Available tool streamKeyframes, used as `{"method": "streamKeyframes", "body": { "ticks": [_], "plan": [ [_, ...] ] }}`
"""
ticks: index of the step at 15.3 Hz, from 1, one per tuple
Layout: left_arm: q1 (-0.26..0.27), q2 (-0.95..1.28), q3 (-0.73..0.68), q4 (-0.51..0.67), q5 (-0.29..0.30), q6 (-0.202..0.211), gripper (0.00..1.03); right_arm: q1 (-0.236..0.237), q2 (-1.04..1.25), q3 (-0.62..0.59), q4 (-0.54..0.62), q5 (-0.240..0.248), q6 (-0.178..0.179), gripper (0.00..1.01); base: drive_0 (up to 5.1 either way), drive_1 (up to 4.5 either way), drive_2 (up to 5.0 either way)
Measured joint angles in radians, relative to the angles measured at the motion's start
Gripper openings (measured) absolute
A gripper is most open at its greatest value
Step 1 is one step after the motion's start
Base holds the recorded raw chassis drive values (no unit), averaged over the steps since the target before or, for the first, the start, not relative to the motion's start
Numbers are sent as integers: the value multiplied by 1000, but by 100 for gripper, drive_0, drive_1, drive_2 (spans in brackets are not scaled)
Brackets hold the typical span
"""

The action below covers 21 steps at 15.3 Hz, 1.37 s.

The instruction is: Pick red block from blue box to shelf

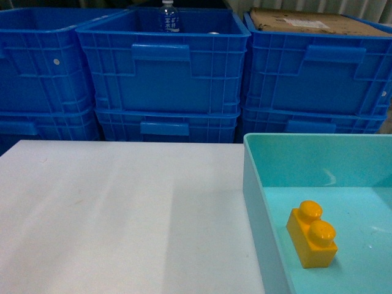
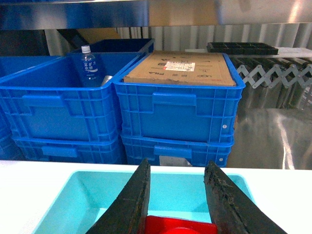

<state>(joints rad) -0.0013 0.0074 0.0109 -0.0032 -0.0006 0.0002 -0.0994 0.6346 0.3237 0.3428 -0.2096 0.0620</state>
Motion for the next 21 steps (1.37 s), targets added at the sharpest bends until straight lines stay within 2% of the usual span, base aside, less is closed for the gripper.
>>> {"method": "streamKeyframes", "body": {
  "ticks": [2, 3, 5, 8, 10, 11, 13, 16, 19, 21],
  "plan": [
    [0, 0, 0, 0, 0, 0, 98, 56, -39, -26, -3, 51, -5, 28, 0, 0, 0],
    [0, 0, 0, 0, 0, 0, 98, 67, -41, -35, 2, 64, -6, 28, 0, 0, 0],
    [0, 0, 0, 0, 0, 0, 98, 68, -49, -43, -8, 85, -6, 28, 0, 0, 0],
    [0, 0, 0, 0, 0, 0, 98, 100, -67, -68, 4, 115, -7, 28, 0, 0, 0],
    [0, 0, 0, 0, 0, 0, 98, 99, -69, -84, 24, 120, -10, 28, 0, 0, 0],
    [0, 0, 0, 0, 0, 0, 98, 96, -69, -84, 27, 121, -10, 28, 0, 0, 0],
    [0, 0, 0, 0, 0, 0, 98, 54, -57, -85, 54, 113, -6, 28, 0, 0, 0],
    [0, 0, 0, 0, 0, 0, 98, -35, -27, -84, 77, 50, 24, 28, 0, 0, 0],
    [0, 0, 0, 0, 0, 0, 98, -36, -29, -84, 77, 40, 35, 28, 0, 0, 0],
    [0, 0, 0, 0, 0, 0, 98, -17, -28, -84, 79, 48, 35, 28, 0, 0, 0]
  ]
}}
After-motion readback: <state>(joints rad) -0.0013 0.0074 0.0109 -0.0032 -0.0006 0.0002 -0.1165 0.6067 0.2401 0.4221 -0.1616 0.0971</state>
